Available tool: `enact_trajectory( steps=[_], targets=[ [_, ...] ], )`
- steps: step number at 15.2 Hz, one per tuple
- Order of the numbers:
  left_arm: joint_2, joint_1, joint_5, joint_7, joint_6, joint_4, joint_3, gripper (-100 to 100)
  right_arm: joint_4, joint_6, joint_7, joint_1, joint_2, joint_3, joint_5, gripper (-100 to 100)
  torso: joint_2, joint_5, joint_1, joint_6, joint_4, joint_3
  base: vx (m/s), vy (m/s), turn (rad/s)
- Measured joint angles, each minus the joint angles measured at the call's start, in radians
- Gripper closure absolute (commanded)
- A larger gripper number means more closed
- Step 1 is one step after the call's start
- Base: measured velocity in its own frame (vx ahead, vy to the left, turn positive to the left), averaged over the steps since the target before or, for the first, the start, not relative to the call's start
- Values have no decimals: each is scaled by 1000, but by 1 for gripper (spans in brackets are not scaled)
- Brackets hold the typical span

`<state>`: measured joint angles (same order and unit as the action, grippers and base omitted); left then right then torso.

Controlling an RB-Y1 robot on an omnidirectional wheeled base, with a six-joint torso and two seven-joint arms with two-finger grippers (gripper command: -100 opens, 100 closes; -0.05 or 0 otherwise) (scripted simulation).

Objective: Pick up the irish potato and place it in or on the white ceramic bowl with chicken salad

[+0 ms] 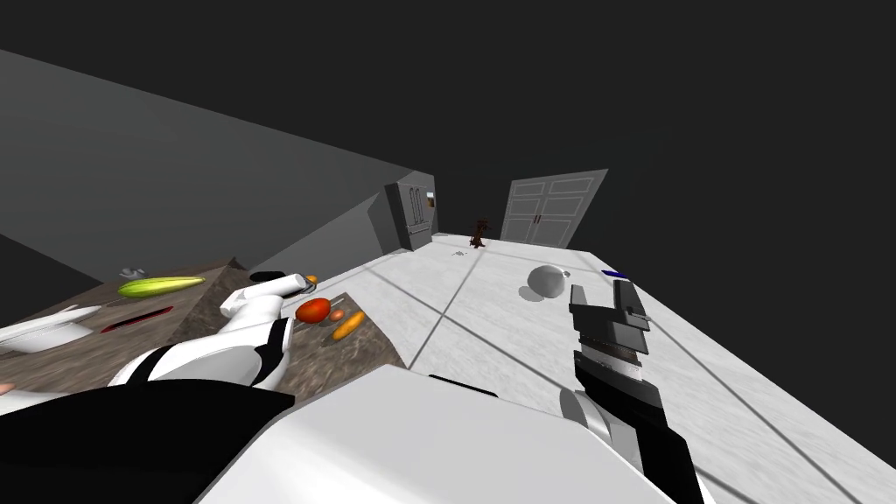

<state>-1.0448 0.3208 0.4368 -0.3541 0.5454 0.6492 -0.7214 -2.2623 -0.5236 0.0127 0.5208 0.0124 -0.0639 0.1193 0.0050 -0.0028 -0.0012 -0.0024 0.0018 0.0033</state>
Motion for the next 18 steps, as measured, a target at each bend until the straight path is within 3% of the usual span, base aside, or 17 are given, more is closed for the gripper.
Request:
enact_trajectory(
  steps=[3,5,9,12,18],
  targets=[
    [-37,19,-1,5,-28,-76,17,100,0,0,0,0,0,0,0,0,1,0,1,-1,0,0,6,41,27],
    [-39,11,-8,-5,-30,-87,17,100,0,0,0,0,0,0,0,0,0,1,0,0,0,0,-2,21,11],
    [-103,74,23,46,-92,-254,49,100,0,0,0,0,0,0,0,0,1,0,0,-1,0,1,2,34,21],
    [-97,39,-5,7,-77,-231,47,100,0,0,0,0,0,0,0,0,1,0,-1,0,0,1,-3,20,14],
    [-123,58,-9,3,-96,-298,66,100,0,0,0,0,0,0,0,0,1,-1,-2,1,0,1,-2,12,9]
  ],
)
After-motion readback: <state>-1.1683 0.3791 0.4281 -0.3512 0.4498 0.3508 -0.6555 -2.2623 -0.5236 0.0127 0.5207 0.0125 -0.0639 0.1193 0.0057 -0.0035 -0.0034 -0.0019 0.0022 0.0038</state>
